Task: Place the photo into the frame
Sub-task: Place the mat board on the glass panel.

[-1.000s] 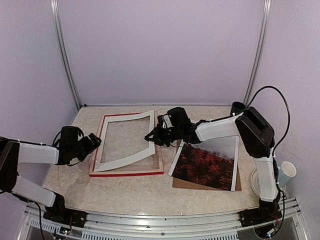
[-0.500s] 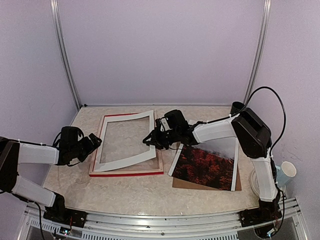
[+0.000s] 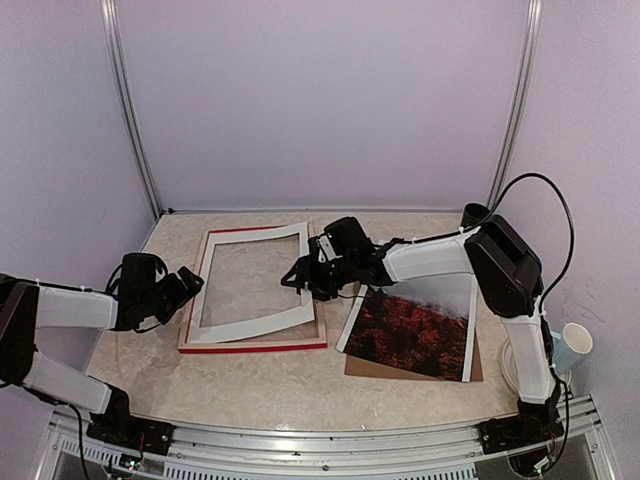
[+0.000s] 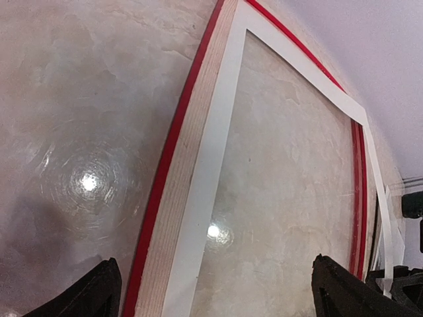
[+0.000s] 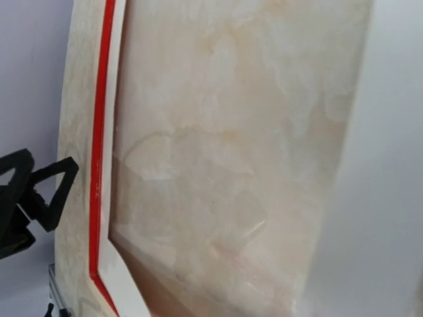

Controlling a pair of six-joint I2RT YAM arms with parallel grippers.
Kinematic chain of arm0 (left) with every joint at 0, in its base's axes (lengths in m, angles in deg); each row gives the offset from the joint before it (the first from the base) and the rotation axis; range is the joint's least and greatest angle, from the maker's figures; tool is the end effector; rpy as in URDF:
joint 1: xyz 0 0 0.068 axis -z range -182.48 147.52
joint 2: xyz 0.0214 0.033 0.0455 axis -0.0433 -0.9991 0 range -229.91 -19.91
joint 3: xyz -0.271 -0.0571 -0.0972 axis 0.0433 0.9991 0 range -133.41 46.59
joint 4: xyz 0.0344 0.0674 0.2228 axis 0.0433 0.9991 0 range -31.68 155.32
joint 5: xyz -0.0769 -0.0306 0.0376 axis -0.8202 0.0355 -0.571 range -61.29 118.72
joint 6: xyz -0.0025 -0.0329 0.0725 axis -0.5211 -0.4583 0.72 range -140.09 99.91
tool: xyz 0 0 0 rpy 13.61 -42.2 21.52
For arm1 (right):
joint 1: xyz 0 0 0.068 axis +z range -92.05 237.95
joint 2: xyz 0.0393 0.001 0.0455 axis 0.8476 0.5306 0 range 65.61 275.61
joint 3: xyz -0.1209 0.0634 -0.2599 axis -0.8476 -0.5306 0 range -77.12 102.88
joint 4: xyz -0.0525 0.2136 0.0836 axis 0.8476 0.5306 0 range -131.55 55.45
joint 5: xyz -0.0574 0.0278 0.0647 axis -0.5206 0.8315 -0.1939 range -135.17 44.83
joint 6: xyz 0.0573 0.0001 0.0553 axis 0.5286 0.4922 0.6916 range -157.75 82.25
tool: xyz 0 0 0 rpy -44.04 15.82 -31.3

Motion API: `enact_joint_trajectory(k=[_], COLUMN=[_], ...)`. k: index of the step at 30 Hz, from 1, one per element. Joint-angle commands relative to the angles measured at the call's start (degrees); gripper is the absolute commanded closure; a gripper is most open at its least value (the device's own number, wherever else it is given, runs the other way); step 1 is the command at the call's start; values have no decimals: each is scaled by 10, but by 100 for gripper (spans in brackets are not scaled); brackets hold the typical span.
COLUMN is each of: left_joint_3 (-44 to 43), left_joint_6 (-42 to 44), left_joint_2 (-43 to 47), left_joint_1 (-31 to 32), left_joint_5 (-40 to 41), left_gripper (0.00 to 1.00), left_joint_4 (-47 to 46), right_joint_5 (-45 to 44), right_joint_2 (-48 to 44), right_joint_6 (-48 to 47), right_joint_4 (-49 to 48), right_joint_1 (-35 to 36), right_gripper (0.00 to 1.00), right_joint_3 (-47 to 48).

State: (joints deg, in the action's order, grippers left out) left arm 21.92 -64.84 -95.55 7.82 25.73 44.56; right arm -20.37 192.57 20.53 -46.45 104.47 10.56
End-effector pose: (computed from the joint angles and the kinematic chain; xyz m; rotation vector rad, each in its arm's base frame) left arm 0.2412 -0.0475 0.1731 -0.6477 2.1893 -0.5765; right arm 0.3301 0.3897 0.1737 -0.0324 2.5301 1.3875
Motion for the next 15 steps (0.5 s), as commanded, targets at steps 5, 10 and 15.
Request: enact_joint_trajectory(k=[5, 10, 15], left_joint_3=[6, 1, -2], left_joint_6=[-1, 0, 0], left_joint_2=[14, 15, 18], left_joint_1=[-5, -5, -5], left_joint_5=[-4, -3, -3], left_gripper=[1, 1, 1], left_joint_4=[-13, -10, -8], right_joint_5=[-74, -126, -149], right_joint_2=[-23, -31, -46], right_joint_6=[-75, -118, -136], right_joint_4=[137, 222, 251], right_joint_1=[22, 32, 32], right_gripper=[37, 32, 28], right_joint_3=[70, 104, 87])
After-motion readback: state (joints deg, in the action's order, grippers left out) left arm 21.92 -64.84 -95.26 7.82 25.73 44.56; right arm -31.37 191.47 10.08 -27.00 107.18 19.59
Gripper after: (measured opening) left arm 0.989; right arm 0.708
